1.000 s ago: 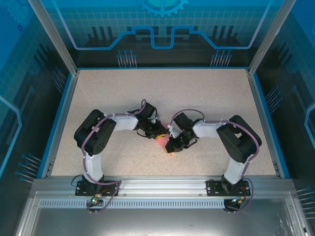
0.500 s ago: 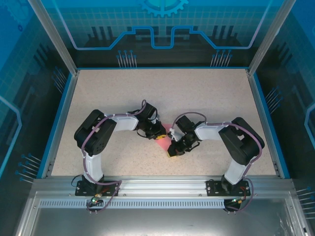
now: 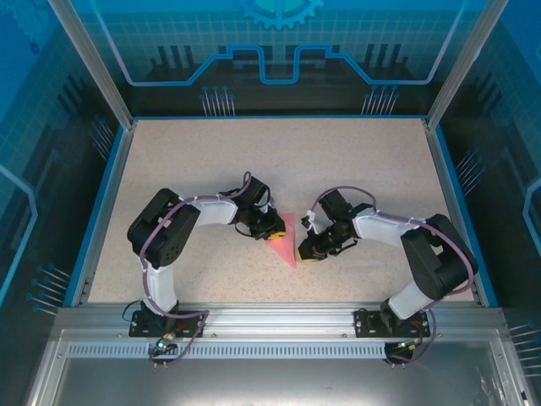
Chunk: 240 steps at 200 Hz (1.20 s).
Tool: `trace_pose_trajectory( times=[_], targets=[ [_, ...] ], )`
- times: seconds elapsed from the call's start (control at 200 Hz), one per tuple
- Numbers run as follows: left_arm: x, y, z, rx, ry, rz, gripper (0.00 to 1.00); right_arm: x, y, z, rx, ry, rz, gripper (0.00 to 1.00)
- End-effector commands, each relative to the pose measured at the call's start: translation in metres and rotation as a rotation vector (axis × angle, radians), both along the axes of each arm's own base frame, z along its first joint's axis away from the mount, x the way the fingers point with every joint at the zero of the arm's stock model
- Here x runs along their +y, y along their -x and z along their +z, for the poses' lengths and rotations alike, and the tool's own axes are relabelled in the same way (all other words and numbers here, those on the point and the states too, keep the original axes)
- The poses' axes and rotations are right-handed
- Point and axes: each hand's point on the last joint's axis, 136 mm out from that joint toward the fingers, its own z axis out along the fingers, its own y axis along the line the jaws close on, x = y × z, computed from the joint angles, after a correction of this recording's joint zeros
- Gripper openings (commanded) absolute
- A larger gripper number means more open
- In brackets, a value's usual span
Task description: Fold a paper plane with a square sheet of paper (fold left side to right side)
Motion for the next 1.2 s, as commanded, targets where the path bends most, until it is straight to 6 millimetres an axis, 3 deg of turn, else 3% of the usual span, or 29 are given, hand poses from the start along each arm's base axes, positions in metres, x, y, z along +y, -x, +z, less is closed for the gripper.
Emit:
trace_pose_trajectory(
  times=[0.0,0.17,0.33,0.795,1.0,1.195],
  targets=[
    [0.029,0.021,-0.034,0.093,-0.15,0.028,0.18,0.015,-0.02,0.004,-0.014,-0.025,-0.022,0.04],
    [0.028,0.021,-0.034,0.091,-0.147,0.027,0.17,0.022,-0.032,-0.006,-0.015,-0.009,-0.036,0.03],
    [0.029,0.021,-0.034,0.089,-0.148,0.026,0.18,0.022,-0.028,-0.023,0.011,0.026,-0.022,0.02],
    [0.026,0.015,-0.021,0.06,-0.139,0.016,0.18,-0.012,-0.012,-0.071,0.057,0.265,-0.017,0.01],
    [0.022,0.007,0.0,-0.005,-0.106,0.017,0.24,-0.027,-0.006,-0.08,0.073,0.351,-0.004,0.0],
    [0.018,0.012,0.03,-0.07,-0.036,-0.007,0.22,-0.031,-0.003,-0.085,0.086,0.374,0.0,0.0]
  ],
)
